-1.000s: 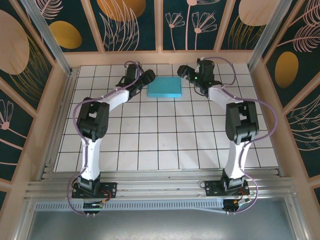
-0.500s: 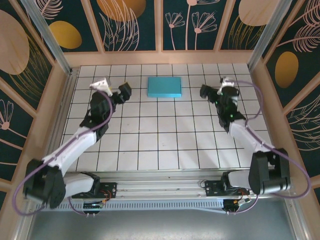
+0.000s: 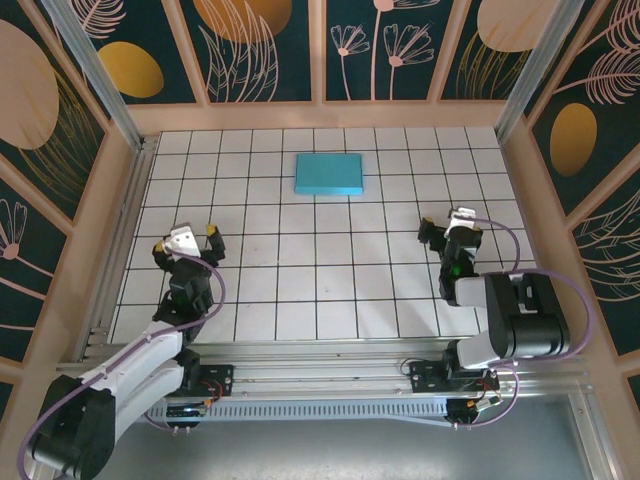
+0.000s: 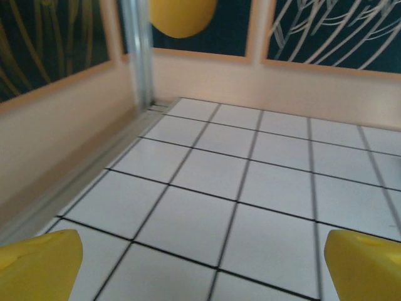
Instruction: Fold the paper box
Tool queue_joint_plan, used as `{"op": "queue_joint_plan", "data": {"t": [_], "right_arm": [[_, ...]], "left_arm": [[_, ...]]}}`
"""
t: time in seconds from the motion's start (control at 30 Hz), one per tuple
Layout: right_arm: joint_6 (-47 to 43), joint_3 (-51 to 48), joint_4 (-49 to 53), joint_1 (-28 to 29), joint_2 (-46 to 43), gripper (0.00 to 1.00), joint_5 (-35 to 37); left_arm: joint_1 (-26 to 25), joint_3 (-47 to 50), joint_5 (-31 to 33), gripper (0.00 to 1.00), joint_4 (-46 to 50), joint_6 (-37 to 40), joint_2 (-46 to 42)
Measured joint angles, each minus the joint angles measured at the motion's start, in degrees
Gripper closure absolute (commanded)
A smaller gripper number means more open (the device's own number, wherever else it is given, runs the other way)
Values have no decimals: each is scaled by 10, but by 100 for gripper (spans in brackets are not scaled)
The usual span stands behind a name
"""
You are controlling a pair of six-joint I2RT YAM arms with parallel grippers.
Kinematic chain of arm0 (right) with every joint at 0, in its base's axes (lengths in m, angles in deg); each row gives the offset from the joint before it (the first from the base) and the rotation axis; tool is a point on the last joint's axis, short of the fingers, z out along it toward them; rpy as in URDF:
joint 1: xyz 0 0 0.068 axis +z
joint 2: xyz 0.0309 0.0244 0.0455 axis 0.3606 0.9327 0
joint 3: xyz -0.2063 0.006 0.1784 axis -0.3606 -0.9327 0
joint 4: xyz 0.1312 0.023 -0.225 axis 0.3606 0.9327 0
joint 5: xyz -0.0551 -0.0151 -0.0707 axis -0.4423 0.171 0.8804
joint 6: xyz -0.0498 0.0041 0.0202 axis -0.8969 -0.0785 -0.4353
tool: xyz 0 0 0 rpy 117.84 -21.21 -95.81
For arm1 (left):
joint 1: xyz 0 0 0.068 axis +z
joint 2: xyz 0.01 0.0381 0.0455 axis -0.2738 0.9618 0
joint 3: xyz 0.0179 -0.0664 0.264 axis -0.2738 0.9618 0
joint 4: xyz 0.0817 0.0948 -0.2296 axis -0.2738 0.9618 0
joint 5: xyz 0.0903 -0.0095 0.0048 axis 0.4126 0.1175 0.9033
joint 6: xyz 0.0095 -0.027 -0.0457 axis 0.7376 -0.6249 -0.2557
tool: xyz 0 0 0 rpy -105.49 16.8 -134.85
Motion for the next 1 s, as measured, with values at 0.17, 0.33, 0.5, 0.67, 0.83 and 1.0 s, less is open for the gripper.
{"op": "queue_joint_plan", "data": {"t": [0.17,0.33,0.5,0.67,0.83,1.0], "right_arm": [[10,-59,-164,-65,57,1,-84],[10,-61,-204,-57,60,1,-92],[9,-56,-216,-43,60,1,-87],[7,-55,-217,-43,60,1,-85],[7,-55,-217,-43,60,1,-85],[7,-55,-217,-43,60,1,-85]], "left_arm": [[41,38,-1,1,-58,17,20],[115,59,-79,1,-163,23,106],[160,34,-162,1,-248,38,231],[184,-23,-236,1,-340,44,369],[193,-37,-269,1,-343,44,386],[194,-39,-273,1,-346,44,386]]}}
